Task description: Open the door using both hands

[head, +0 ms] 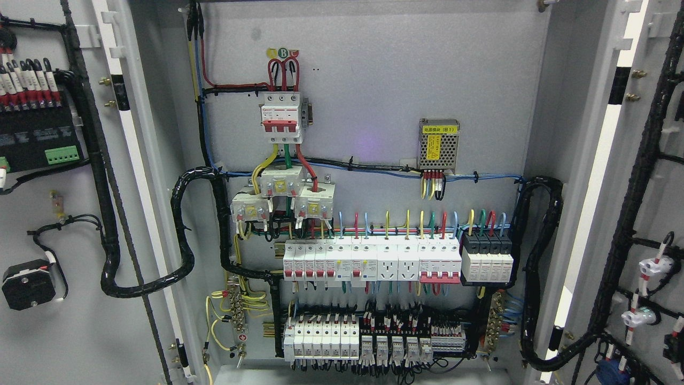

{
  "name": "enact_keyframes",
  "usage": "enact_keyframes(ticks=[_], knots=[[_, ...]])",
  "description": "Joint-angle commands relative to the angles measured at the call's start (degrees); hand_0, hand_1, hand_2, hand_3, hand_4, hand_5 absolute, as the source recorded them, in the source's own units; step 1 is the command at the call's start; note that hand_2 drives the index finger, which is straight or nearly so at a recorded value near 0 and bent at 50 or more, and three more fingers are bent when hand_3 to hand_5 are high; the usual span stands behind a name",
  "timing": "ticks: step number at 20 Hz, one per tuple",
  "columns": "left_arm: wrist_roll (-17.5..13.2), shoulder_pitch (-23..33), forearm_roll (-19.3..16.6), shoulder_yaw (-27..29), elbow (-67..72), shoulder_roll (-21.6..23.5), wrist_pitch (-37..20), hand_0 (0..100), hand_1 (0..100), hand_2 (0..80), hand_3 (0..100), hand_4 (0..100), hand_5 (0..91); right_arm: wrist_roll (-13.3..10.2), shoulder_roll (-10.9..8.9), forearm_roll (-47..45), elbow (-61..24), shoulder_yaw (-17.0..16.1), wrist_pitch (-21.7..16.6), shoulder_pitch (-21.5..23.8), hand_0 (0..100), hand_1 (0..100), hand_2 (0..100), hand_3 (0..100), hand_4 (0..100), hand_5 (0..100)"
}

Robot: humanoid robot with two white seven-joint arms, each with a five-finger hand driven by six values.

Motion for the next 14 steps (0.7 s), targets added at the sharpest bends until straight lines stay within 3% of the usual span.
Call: enact_keyframes(ticks=[1,4,8,11,14], knots=[[0.0,6.3,-0.9,-3.1,-14.2,-4.6,-14.3,0,0,0.0,0,0,0.0,-0.2,0.49,6.1,2.0,14.9,0.1,-1.3,38,0,0,0,0,0],[0.0,8.3,-3.4,-6.5,-16.9,-5.8,-14.7,0,0,0.0,0,0,0.0,-0.2,2.51,11.3,4.7,21.0,0.1,-1.6,38,0,0,0,0,0],[0.0,13.0,-5.4,-12.4,-21.4,-7.5,-15.0,0,0,0.0,0,0,0.0,-0.2,7.25,16.3,10.4,26.1,0.1,-1.6,38,0,0,0,0,0],[0.0,16.6,-11.0,-18.0,-21.6,-12.3,-15.0,0,0,0.0,0,0,0.0,-0.2,8.66,18.6,13.9,28.4,0.1,-1.0,38,0,0,0,0,0],[0.0,22.5,-17.2,-22.4,-20.8,-16.3,-14.2,0,0,0.0,0,0,0.0,-0.3,8.67,18.6,15.4,29.1,0.0,1.2,38,0,0,0,0,0]])
